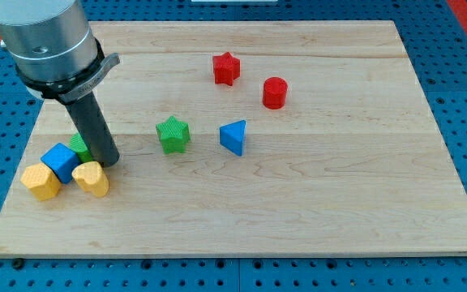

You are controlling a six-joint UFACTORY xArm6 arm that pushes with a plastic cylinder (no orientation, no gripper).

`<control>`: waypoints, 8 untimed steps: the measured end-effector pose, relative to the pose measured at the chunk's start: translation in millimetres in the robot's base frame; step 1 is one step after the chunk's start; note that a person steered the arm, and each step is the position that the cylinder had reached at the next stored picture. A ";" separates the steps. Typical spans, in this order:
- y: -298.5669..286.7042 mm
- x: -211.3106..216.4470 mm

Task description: Push green blocks close to the blue cube and yellow heart

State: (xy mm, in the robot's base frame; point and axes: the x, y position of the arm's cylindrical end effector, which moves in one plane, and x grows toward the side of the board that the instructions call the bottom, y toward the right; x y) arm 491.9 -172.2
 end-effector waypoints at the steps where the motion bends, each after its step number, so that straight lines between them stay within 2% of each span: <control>1: 15.7 -1.1; 4: 51.0 -88.7; 5: 102.0 -93.8; 7: 107.6 -32.8; 8: 72.5 -30.8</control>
State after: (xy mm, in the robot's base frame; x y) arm 461.0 -99.6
